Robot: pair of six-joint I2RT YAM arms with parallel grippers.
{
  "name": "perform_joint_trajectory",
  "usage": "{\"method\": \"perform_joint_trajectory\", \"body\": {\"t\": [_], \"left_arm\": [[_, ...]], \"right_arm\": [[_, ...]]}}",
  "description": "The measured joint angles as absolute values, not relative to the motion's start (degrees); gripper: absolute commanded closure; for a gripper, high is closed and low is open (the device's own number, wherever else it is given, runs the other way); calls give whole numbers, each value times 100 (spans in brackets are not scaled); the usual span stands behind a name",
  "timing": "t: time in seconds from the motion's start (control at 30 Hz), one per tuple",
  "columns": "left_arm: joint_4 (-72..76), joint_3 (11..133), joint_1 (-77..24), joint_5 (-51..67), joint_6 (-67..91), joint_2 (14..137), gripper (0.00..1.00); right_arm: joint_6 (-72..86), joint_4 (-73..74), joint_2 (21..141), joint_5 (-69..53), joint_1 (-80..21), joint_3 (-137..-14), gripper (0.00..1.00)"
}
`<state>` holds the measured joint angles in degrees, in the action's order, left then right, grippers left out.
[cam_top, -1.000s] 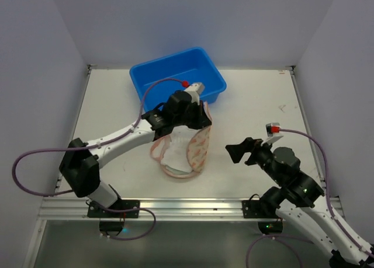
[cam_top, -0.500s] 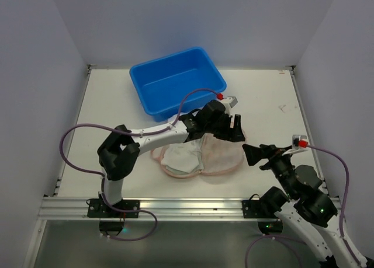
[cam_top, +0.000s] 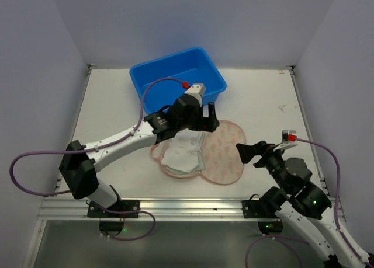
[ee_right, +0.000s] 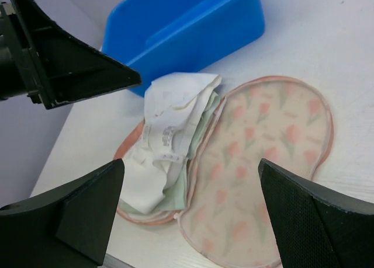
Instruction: Unzip the laundry bag and remove the bra
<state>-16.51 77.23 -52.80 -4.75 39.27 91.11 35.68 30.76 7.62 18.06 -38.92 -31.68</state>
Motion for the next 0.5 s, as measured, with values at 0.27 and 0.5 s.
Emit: {"method": "perform_joint_trajectory", "body": {"t": [0.27,0.5], "left_arm": [[-2314,5916,-4423,-954,3972,8256,12],[-2244,5540,-4198,-873,3986,8294,19]], "right_arm": [[3564,2521,1835,1109,-3892,-2864,1],[3559,2185,2152,784,-3892,-2808,1]]}}
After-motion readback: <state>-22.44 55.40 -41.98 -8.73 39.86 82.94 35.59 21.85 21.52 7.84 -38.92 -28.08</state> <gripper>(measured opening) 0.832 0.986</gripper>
